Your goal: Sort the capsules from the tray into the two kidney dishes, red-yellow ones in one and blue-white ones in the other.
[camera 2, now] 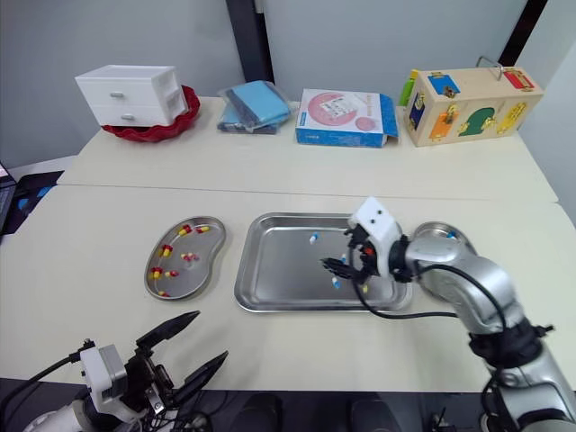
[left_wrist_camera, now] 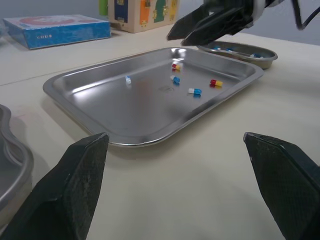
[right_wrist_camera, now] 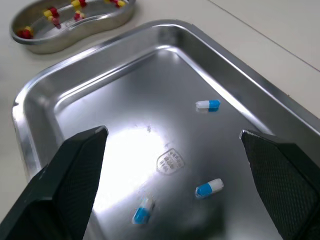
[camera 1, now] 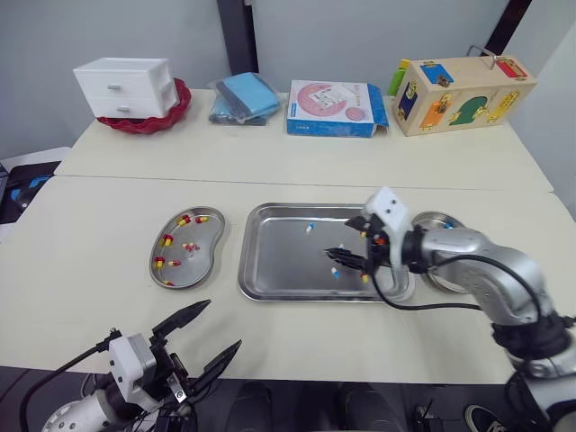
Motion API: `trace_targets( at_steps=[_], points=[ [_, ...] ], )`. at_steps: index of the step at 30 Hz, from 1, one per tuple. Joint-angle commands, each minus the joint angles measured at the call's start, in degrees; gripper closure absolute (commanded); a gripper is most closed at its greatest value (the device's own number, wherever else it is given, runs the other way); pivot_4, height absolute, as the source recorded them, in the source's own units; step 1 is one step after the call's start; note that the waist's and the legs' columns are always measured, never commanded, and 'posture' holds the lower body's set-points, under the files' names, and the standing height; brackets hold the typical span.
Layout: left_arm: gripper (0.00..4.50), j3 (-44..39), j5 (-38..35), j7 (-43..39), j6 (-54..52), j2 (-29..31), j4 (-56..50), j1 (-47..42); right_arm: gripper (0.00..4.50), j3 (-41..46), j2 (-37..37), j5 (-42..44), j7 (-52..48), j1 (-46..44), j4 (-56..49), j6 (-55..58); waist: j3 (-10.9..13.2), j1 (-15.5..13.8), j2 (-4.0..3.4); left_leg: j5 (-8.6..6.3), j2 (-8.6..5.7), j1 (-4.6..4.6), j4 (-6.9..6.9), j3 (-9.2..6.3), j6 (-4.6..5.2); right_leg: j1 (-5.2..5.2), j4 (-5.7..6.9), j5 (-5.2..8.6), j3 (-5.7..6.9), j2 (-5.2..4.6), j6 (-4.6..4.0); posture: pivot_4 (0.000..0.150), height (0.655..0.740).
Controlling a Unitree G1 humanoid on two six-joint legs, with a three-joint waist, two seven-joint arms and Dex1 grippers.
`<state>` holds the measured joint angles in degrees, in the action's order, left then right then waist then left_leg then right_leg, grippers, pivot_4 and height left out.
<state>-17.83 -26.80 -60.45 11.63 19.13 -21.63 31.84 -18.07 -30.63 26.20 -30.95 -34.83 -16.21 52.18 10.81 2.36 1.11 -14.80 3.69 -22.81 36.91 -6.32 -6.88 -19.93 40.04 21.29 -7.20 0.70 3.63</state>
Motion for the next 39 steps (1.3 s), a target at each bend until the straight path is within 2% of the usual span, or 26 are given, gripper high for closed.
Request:
trace_targets(
  at_steps=[1, 7, 10, 12, 32, 35, 39],
  points=[
    [0.03, 0.52, -0.23, 1.39, 2.48, 0.08, -0.42, 0.57, 0.0, -2.14, 2.68, -5.2, 0.32, -3.71, 4.61, -3.78, 0.0, -0.04, 0.0, 0.0, 0.0, -0.01, 0.0, -0.01, 0.0, -0.02, 0.0, 0.0, 0.02, 0.0, 0.0, 0.15, 0.74],
    [0.03, 0.56, -0.53, 1.94, 4.61, 0.33, 2.27, 1.14, 0.0, -4.14, 8.39, -10.78, -0.5, -7.77, 13.63, -8.08, 0.0, 0.28, -0.01, 0.0, 0.0, -0.04, -0.03, 0.0, 0.0, -0.08, -0.01, 0.0, 0.01, 0.0, 0.0, 0.15, 0.74],
    [0.0, 0.32, -0.93, 1.97, 5.44, 0.81, 3.52, 0.91, 0.54, -4.5, 10.36, -13.19, -0.8, -8.56, 17.3, -10.64, 0.0, 0.4, -0.01, 0.0, 0.0, -0.05, -0.04, 0.0, 0.0, -0.09, -0.01, 0.0, 0.02, 0.0, -0.01, 0.15, 0.74],
    [0.0, 0.21, -1.28, 1.84, 6.04, 1.14, 4.1, 1.05, 1.15, -4.68, 11.28, -14.44, -1.2, -8.78, 18.99, -11.84, 0.01, 0.52, -0.02, 0.0, 0.0, -0.06, -0.04, 0.0, 0.0, -0.09, 0.0, 0.0, 0.01, 0.0, -0.01, 0.15, 0.74],
    [0.0, -0.23, -1.94, 2.58, 8.72, 3.11, 6.39, 2.39, 1.15, -4.86, 17.43, -23.39, -3.29, -9.34, 30.49, -19.04, 0.04, 1.03, -0.07, 0.0, 0.01, -0.06, -0.07, 0.02, 0.0, -0.13, 0.01, 0.0, 0.0, 0.0, -0.01, 0.15, 0.74],
    [0.0, -0.2, -1.95, 2.87, 8.48, 3.47, 6.14, 2.28, 1.7, -4.66, 17.91, -23.96, -3.18, -9.3, 31.27, -19.02, 0.04, 1.06, -0.07, 0.0, 0.01, -0.06, -0.07, 0.03, 0.0, -0.13, 0.01, 0.0, 0.0, 0.0, -0.01, 0.15, 0.74],
    [0.0, -0.16, -1.86, 3.21, 8.24, 3.95, 6.09, 2.0, 2.81, -4.34, 18.25, -24.2, -3.4, -8.99, 31.29, -18.88, 0.04, 1.06, -0.07, 0.0, 0.01, -0.06, -0.07, 0.02, 0.0, -0.13, 0.01, 0.0, 0.0, 0.0, 0.0, 0.15, 0.74]
  ],
)
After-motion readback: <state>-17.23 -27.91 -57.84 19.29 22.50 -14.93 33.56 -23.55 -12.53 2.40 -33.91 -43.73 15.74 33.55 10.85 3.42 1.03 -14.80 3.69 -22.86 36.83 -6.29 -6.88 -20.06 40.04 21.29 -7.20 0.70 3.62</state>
